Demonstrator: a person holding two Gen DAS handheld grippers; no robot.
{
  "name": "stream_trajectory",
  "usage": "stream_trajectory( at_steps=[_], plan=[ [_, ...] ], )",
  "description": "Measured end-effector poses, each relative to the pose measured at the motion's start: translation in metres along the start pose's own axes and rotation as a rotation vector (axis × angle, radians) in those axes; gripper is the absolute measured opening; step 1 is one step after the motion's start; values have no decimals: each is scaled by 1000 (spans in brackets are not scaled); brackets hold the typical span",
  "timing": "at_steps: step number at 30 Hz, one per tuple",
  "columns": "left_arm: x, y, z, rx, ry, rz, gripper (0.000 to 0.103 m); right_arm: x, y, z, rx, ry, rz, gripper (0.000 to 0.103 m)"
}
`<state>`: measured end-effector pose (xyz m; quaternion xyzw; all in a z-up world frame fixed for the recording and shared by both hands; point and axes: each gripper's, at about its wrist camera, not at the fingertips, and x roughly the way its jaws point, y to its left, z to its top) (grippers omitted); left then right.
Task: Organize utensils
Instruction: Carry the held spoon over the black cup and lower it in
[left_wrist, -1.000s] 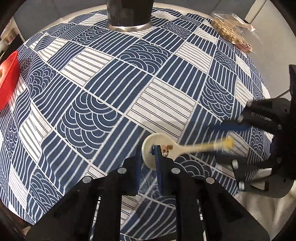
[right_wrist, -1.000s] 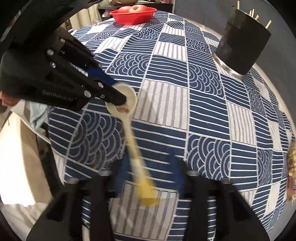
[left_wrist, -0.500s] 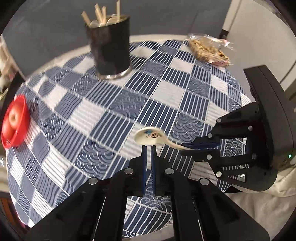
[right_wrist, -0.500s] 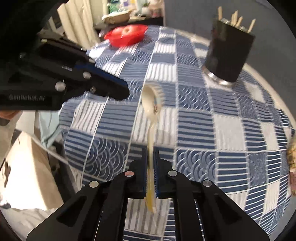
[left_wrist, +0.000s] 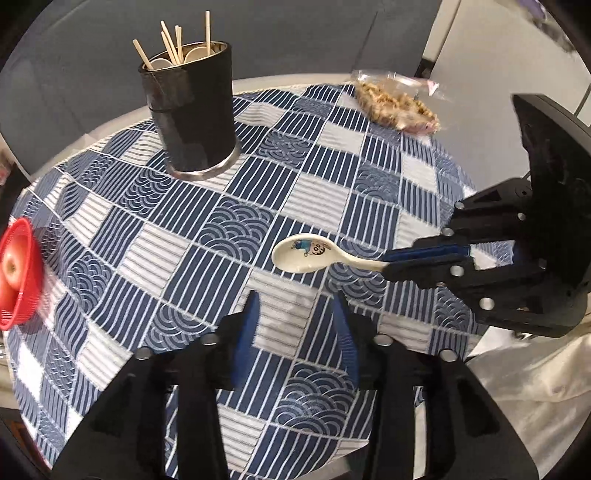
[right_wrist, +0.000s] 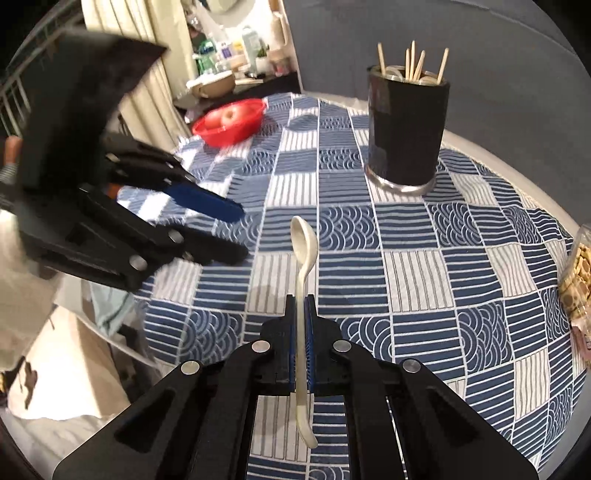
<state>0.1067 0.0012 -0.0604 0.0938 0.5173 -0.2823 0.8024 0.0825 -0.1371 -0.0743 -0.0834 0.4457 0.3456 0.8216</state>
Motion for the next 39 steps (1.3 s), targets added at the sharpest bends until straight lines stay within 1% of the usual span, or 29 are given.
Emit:
stream_trajectory(
  at_steps=[5,10,11,12,14,16,19,24,27,31,35,39],
  plan=[
    [-12,9,14,-10,-41,-65,46,-24,7,18,-36,-39,29,4],
    [-30,27,29,1,-76,-112,46,-34,20,42,-84,-64,57,4],
    [-35,31,32,9,-78,-126,43,-35,22,46,-90,-73,60,5],
    [-38,34,33,18,-79,-132,32,-36,24,52,-91,-77,71,5],
    [-46,40,35,53,-79,-107,24,-37,28,60,-97,-87,81,5],
    [-52,48,37,64,-79,-89,14,-36,33,69,-115,-91,78,5],
    [-67,62,42,77,-109,-92,10,-34,41,83,-136,-98,61,5],
    [-92,77,58,147,-158,-70,8,-29,45,105,-150,-111,31,5],
    [-106,84,76,191,-181,-52,8,-27,44,124,-151,-130,10,5],
    [-123,92,106,270,-209,-29,8,-25,36,150,-149,-153,-31,5],
    [-135,100,135,327,-234,-7,8,-26,25,178,-138,-192,-76,5],
    [-142,107,162,401,-244,14,9,-23,11,204,-119,-229,-111,5]
  ],
)
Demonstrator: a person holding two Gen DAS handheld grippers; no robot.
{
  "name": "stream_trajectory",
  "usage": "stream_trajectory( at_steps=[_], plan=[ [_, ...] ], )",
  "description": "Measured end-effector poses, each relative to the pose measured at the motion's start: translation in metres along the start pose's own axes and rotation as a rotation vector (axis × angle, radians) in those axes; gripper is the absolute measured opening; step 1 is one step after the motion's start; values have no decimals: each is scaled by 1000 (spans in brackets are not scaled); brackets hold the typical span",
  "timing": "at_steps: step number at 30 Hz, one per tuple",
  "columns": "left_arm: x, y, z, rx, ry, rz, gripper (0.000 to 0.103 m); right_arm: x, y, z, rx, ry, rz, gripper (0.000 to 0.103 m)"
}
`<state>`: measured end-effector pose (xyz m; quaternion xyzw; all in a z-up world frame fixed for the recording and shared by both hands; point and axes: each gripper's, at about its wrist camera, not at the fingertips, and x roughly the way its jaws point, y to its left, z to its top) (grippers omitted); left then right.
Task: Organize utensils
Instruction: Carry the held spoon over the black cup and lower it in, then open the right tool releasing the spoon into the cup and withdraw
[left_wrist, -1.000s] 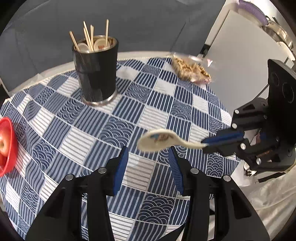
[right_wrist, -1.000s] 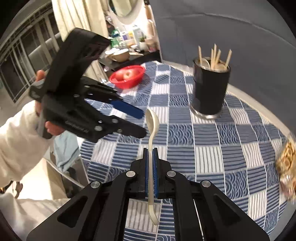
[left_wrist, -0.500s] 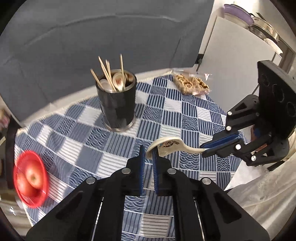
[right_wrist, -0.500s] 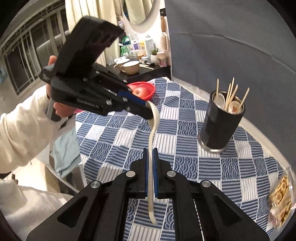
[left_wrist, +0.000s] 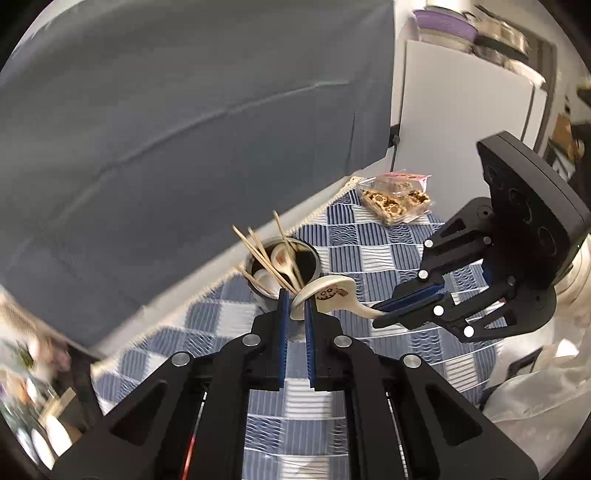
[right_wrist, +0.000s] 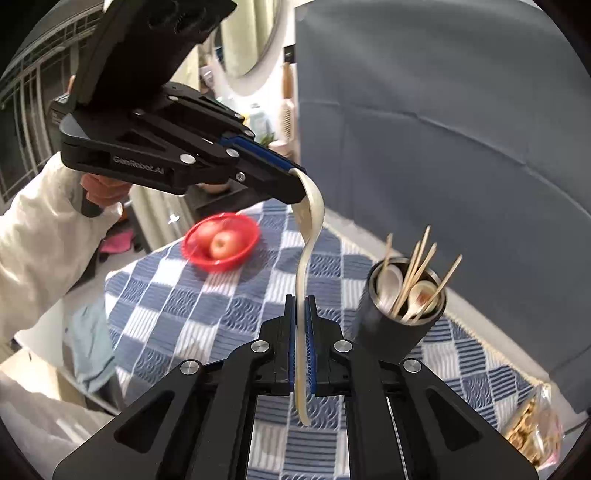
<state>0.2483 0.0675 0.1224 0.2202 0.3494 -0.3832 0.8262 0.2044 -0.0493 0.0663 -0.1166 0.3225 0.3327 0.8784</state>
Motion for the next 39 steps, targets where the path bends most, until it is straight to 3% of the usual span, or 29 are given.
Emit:
stream_trajectory(
  at_steps=[8,15,19,23,24,25,27,29,31,34,39],
  plan=[
    [16,32,49,158,28,11,10,30,-39,34,66,-58,-49,5],
    [45,35,80,262,38,-12,11,51,-75,36,130,-94,-102,6],
    [65,36,82,267,46,-56,12,66,-93,26,158,-94,-126,7],
    [81,45,73,180,55,-142,15,83,-104,8,211,-52,-155,10],
    [80,46,68,164,48,-147,28,84,-106,1,228,-42,-168,21],
    [78,47,62,146,28,-135,53,82,-106,-4,236,-43,-174,36],
    [73,50,54,103,0,-140,75,69,-105,-14,247,-50,-185,52],
    [65,52,44,43,-31,-155,77,60,-104,-18,250,-47,-190,57],
    [57,50,35,1,-56,-105,88,47,-102,-20,242,-49,-213,71],
    [50,45,24,-75,-76,-77,96,28,-98,-23,231,-50,-253,84],
    [32,25,3,-183,-107,24,97,2,-96,-26,223,-49,-281,86]
  ],
)
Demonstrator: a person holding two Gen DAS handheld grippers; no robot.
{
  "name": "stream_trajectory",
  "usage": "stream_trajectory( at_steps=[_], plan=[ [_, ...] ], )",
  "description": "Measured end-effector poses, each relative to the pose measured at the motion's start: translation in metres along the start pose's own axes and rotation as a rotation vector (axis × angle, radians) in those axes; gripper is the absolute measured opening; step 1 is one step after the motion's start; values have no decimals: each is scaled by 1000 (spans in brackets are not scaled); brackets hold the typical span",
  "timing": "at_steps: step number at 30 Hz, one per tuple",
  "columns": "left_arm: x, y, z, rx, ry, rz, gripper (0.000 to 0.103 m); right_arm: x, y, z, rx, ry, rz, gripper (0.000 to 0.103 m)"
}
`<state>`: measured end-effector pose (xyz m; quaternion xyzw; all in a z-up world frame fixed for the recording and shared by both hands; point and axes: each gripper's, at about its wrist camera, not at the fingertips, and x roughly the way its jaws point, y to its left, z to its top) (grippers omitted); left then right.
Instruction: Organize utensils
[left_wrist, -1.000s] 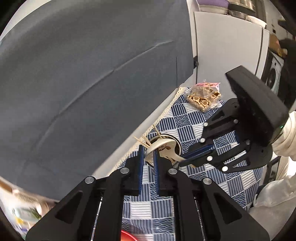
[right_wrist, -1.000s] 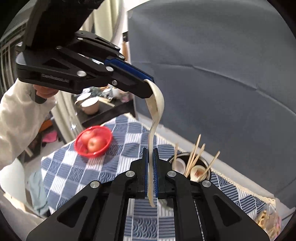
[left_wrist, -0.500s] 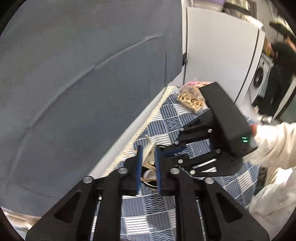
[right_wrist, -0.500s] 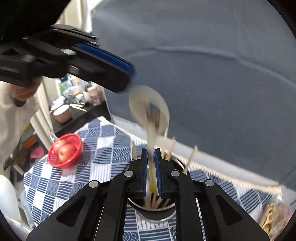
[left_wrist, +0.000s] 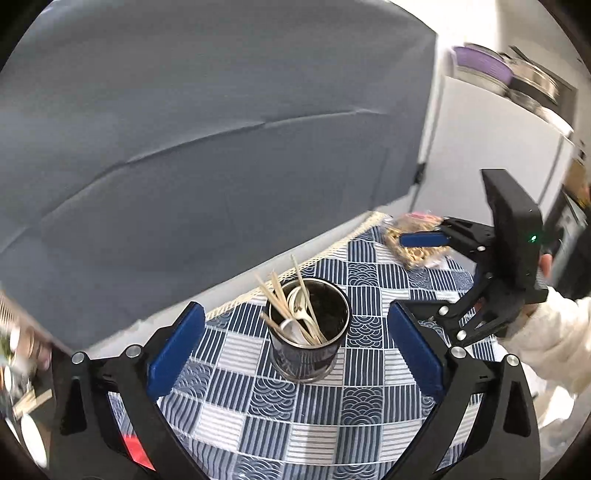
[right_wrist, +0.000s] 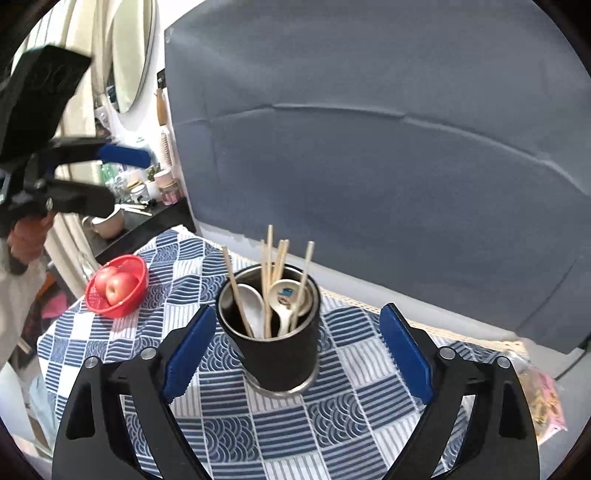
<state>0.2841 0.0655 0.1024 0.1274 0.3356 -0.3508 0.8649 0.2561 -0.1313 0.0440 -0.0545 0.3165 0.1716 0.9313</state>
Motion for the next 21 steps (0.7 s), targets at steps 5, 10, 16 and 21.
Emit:
stream_trajectory(
  at_steps=[5,10,16,21],
  plan=[
    [-22,-32,-24,-56,-46,106,97,-38,-1,-8,-23,-32,-2,89],
    [-30,-67,-46,-116,-56,178,97,-67,1,-25,-34,-18,16,89],
    [-28,-114,-81,-144,-30,232,97,-98,-1,-50,-28,7,36,90],
    [-29,-148,-100,-162,-11,272,97,-121,-4,-71,-26,26,34,92]
  ],
)
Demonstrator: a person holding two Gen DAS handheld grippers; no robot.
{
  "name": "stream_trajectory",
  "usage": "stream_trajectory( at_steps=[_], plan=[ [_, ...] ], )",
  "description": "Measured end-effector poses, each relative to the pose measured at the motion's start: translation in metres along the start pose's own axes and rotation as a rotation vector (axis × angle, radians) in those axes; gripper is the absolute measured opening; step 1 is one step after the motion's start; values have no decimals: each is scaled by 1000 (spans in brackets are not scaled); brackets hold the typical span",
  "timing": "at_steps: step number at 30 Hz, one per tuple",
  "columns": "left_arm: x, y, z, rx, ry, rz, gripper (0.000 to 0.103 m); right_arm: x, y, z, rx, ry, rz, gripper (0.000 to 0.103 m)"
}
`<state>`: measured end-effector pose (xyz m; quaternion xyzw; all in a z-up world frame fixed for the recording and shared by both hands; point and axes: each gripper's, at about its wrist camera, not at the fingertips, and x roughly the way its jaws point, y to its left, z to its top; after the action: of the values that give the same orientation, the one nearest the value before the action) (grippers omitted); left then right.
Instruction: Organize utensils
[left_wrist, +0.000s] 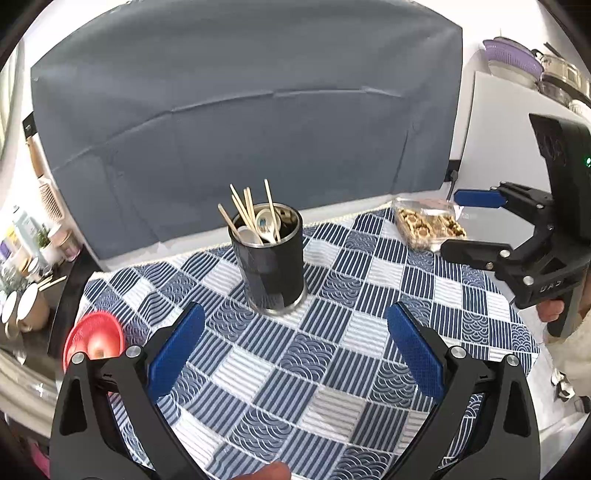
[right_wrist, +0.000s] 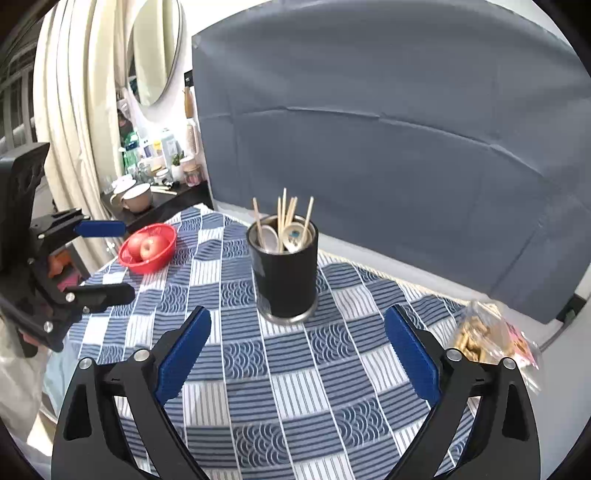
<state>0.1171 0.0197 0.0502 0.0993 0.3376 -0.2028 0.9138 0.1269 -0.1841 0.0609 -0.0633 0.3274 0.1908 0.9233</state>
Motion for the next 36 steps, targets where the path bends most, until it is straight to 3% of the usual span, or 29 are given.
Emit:
stream_trajectory(
  at_steps=[5,12,18,29,36],
  plan=[
    [-14,-22,-18,-42,8,50,97,-16,1,-22,28,9,-3,92],
    [-26,-44,-42,-144,37,47,97,-41,4,-50,74,6,-26,93],
    [-39,-56,-57,-240,54,95,97,-55,0,-70,112,42,-43,94],
    [-42,-79,-77,-268,98,220,97,-72,-4,-98,187,87,-41,94],
    [-41,-85,-85,-313,130,212,97,-81,3,-106,187,83,-61,95]
  ],
)
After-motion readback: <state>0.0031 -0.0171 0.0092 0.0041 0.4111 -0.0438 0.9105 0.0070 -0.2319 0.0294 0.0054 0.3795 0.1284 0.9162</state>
